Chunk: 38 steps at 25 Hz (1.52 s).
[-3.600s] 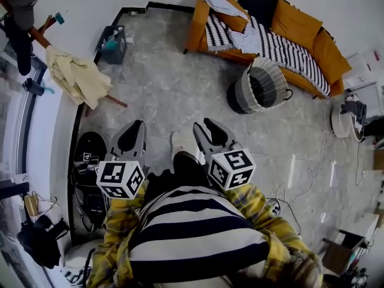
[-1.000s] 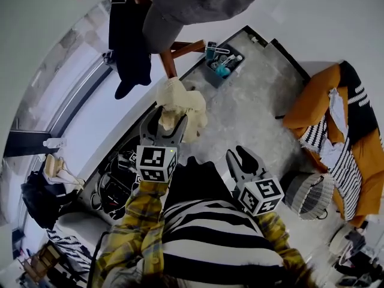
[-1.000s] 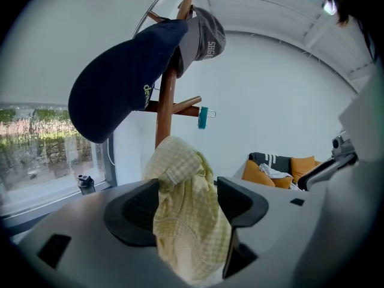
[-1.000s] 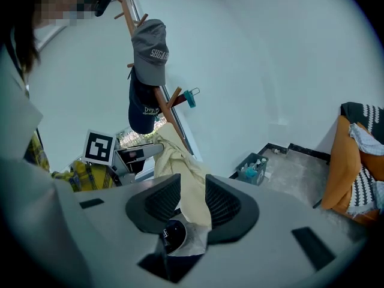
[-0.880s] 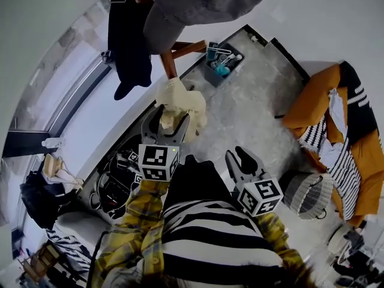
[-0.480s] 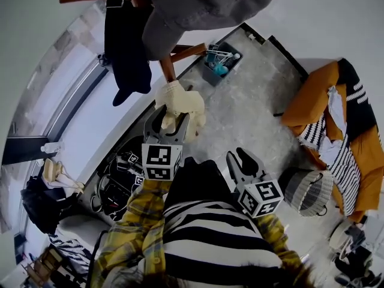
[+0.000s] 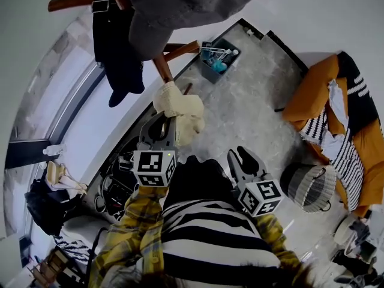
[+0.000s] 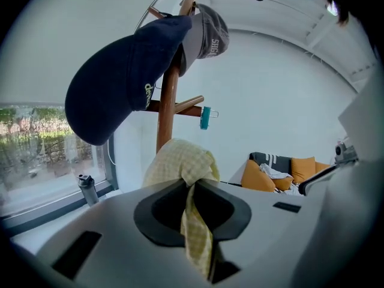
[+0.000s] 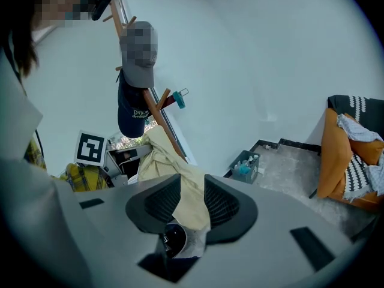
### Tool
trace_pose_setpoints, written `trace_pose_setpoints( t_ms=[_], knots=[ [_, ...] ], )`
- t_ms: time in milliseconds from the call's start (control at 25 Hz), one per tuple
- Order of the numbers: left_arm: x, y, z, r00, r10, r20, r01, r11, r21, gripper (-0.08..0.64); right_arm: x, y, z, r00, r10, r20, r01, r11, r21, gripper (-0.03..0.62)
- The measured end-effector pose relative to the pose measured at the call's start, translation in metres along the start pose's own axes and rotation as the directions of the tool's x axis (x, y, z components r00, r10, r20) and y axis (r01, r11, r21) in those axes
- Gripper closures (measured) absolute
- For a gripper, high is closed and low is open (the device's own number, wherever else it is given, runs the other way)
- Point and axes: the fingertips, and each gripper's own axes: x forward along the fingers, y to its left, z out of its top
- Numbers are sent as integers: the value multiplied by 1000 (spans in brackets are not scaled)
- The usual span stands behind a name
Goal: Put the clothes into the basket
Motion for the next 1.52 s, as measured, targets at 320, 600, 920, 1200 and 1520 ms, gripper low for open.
trace_pose_setpoints(
  t_ms=[320, 600, 920, 1200, 1520],
  knots=[
    [-30, -31, 27, 997, 7, 81, -10, 999, 31, 511, -26, -17, -1, 998, 1, 57, -3, 999, 44, 466],
    [-32, -103, 46, 990, -89, 109, 80, 993, 86, 511, -70, -55, -5, 990, -47, 130, 34, 994, 102, 466],
    [-4, -220, 52, 954, -289, 83, 273, 949, 160, 511, -152, -130, -17, 948, -221, 229, 172, 961, 214, 466],
    [17, -351, 44, 872, -487, 43, 464, 853, 238, 511, -241, -197, -49, 877, -397, 269, 306, 895, 324, 466],
    [25, -510, 25, 722, -691, -33, 663, 678, 317, 511, -350, -258, -101, 753, -596, 278, 435, 768, 470, 466]
  ],
)
